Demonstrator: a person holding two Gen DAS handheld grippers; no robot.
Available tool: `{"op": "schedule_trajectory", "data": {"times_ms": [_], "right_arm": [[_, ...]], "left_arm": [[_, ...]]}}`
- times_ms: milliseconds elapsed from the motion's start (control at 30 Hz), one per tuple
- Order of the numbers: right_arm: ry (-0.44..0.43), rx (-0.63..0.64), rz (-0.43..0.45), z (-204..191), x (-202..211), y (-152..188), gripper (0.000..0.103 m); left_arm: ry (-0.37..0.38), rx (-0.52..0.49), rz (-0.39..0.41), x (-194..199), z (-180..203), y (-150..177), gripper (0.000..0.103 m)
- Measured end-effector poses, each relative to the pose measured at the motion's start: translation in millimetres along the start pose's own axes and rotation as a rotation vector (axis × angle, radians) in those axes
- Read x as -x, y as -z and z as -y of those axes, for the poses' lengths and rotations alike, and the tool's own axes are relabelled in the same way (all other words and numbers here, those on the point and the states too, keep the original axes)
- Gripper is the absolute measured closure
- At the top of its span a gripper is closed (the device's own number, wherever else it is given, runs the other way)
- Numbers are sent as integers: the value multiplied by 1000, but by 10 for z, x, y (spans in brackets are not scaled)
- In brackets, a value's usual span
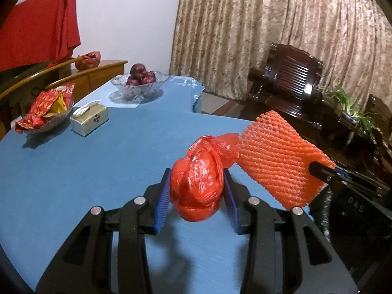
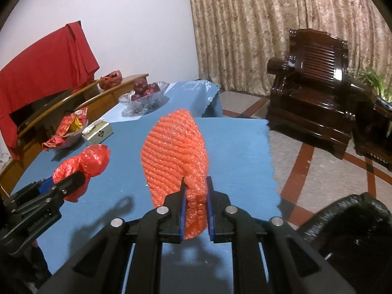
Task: Collect trash
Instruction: 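Carry the red bag and orange foam net over the bin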
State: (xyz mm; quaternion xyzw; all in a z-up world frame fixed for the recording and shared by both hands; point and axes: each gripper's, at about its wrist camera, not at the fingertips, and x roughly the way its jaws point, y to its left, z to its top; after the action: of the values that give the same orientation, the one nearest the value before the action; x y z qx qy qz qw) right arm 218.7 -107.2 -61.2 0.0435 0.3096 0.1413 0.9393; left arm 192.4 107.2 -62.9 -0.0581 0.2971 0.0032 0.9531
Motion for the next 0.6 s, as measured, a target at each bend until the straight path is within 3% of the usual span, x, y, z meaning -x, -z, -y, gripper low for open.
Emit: {"op": "schedule_trajectory", "data": {"times_ms": [600], "right_arm": [[93,-53,70,564,999,212,90]], "left_arm": [[144,-91,29,519,845,151,64]]}}
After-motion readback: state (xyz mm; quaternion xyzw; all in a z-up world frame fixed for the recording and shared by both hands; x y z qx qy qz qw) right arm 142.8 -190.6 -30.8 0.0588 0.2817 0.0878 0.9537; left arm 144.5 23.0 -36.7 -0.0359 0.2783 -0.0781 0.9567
